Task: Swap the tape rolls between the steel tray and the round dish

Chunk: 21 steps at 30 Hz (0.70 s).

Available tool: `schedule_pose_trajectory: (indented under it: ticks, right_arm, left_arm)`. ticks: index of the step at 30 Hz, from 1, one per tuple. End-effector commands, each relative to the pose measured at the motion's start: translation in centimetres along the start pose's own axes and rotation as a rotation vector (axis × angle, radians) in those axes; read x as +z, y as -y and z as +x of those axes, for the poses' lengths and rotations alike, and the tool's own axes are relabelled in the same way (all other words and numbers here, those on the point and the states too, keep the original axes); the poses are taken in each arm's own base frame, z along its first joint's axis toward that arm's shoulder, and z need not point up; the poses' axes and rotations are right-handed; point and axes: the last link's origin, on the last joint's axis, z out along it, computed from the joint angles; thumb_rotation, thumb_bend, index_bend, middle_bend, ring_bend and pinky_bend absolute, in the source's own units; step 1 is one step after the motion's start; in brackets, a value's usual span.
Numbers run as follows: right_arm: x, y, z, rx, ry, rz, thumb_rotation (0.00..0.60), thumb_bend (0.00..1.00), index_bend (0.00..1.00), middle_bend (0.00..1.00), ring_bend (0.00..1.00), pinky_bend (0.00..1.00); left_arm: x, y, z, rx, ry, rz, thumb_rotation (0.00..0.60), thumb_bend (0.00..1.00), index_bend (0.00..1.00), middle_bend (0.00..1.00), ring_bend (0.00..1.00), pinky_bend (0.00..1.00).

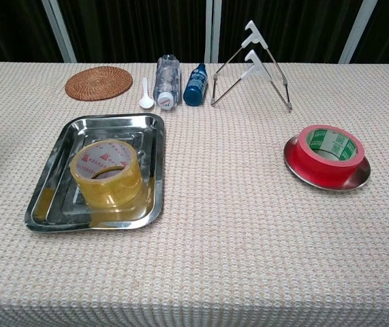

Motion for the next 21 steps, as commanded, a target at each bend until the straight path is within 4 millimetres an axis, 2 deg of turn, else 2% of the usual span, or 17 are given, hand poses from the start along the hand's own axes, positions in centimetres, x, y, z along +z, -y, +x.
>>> schedule_pose_trajectory:
  ticks: [1,7,10,16,21]
  right_arm:
    - [0.0,0.0,0.1,0.000,-0.002,0.001,0.600,0.01,0.00,0.00,0.00,0.00]
    - [0.1,0.2,0.2,0.007,-0.006,-0.001,0.600,0.01,0.00,0.00,0.00,0.00]
    - [0.3,0.2,0.3,0.009,-0.010,-0.003,0.600,0.01,0.00,0.00,0.00,0.00]
    - [0.3,0.2,0.6,-0.003,-0.012,0.005,0.600,0.01,0.00,0.00,0.00,0.00]
    - [0.4,0.4,1.4,-0.001,-0.030,0.016,0.600,0.01,0.00,0.00,0.00,0.00]
  left_arm:
    - [0.0,0.0,0.0,-0.001,-0.001,0.001,0.600,0.03,0.08,0.04,0.00,0.15]
    - [0.2,-0.3,0.2,-0.016,0.004,-0.012,0.600,0.03,0.08,0.04,0.00,0.15]
    - [1.0,-1.5,0.4,-0.047,0.021,-0.074,0.600,0.03,0.08,0.04,0.00,0.15]
    - [4.1,-6.4,-0.1,-0.039,0.121,-0.311,0.600,0.03,0.08,0.04,0.00,0.15]
    - [7.2,-9.9,-1.3,-0.041,0.198,-0.428,0.600,0.03,0.08,0.04,0.00,0.15]
